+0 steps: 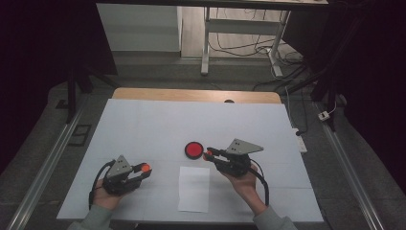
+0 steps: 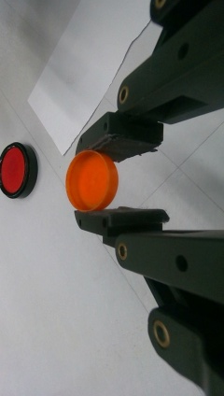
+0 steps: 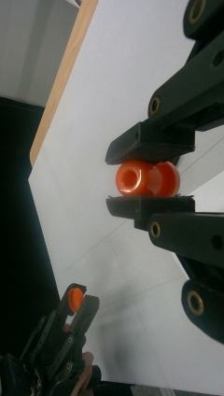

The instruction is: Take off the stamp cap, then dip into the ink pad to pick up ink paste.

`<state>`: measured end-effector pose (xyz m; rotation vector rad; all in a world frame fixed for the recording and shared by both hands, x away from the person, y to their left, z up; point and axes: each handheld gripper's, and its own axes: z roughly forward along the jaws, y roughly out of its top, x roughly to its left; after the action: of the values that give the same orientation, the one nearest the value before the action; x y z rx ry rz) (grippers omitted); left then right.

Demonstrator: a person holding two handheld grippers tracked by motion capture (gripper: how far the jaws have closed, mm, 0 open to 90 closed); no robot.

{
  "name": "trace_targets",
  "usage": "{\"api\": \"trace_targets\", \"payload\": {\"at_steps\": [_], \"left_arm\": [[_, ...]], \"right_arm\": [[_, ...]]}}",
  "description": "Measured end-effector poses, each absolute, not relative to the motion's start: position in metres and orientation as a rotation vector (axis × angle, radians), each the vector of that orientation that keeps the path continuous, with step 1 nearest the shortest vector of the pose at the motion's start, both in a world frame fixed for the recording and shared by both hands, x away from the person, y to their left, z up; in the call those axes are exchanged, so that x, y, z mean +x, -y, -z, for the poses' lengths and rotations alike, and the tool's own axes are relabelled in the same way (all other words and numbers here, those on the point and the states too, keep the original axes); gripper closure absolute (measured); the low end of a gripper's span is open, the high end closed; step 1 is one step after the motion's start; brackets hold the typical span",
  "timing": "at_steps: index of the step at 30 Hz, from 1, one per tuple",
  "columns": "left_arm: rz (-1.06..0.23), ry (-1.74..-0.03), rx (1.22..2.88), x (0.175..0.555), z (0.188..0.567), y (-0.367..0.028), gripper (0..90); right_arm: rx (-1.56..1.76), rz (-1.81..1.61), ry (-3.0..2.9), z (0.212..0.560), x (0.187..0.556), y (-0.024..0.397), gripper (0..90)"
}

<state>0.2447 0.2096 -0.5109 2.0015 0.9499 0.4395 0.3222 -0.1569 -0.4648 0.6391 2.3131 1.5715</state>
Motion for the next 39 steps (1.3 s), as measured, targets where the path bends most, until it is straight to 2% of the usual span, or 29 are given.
{"api": "trace_targets", "payload": {"at_steps": [20, 39], "left_arm": [[-0.438, -0.946, 2.007, 0.245, 0.511, -0.208, 64.8], [-0.426, -0.943, 2.017, 0.247, 0.513, -0.208, 64.8]], "right_arm": [[0.668, -1.57, -2.288, 0.465, 0.332, 0.157, 72.5], [0.764, -1.467, -2.356, 0.488, 0.371, 0.134, 72.4]]}}
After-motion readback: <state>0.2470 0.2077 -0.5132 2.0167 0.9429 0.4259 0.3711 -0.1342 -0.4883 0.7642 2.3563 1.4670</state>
